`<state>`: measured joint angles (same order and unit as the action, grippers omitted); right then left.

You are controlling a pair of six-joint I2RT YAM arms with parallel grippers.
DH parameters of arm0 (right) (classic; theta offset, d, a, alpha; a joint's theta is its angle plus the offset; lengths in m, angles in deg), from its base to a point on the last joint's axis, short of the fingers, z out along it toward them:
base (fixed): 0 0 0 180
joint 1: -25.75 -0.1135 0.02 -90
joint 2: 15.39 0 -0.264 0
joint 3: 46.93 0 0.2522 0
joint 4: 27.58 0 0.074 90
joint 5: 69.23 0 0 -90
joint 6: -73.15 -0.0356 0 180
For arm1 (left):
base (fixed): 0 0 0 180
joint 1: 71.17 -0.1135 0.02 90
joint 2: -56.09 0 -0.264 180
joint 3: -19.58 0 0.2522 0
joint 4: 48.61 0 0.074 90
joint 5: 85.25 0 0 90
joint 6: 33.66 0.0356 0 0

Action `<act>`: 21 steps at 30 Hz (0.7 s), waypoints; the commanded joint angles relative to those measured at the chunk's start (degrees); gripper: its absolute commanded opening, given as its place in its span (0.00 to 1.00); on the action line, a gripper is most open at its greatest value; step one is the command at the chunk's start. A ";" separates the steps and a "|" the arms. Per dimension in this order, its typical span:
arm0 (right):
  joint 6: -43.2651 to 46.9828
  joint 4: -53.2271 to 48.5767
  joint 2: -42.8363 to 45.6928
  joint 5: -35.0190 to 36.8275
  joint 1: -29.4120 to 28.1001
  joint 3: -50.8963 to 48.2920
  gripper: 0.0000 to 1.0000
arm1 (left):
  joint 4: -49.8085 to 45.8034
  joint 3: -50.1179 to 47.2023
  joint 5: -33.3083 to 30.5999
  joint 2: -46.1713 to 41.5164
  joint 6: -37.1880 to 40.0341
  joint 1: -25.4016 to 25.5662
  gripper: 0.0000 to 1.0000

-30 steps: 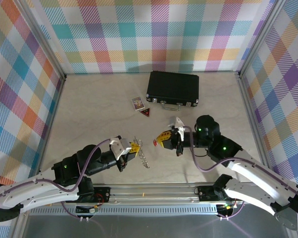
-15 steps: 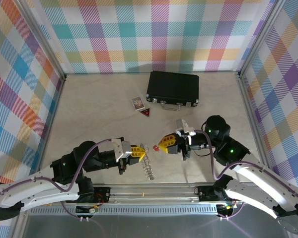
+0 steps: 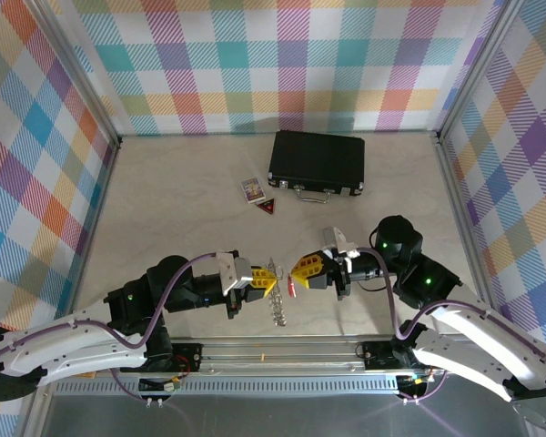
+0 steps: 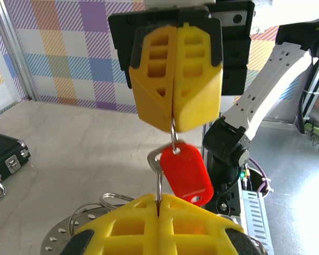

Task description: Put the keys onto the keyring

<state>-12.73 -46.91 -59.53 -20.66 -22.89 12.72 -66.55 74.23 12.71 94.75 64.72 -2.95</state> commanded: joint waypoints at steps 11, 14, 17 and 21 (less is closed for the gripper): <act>6.16 -0.47 2.37 8.93 -3.21 0.50 0.00 | 3.26 2.37 2.13 0.03 -0.12 0.13 0.00; 6.25 -0.55 2.14 8.62 -3.21 0.53 0.00 | 3.17 2.52 2.49 0.09 -0.21 0.13 0.00; 6.49 -1.02 1.61 8.03 -3.42 0.84 0.00 | 3.08 2.44 2.32 -0.07 -0.21 0.15 0.00; 6.95 -1.57 1.27 7.77 -3.73 0.96 0.00 | 3.61 2.21 2.52 -0.35 -0.52 0.11 0.00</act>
<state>-7.22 -49.18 -58.20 -12.64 -26.10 13.22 -66.49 74.42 14.15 95.03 64.70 -2.95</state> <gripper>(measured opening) 0.042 0.059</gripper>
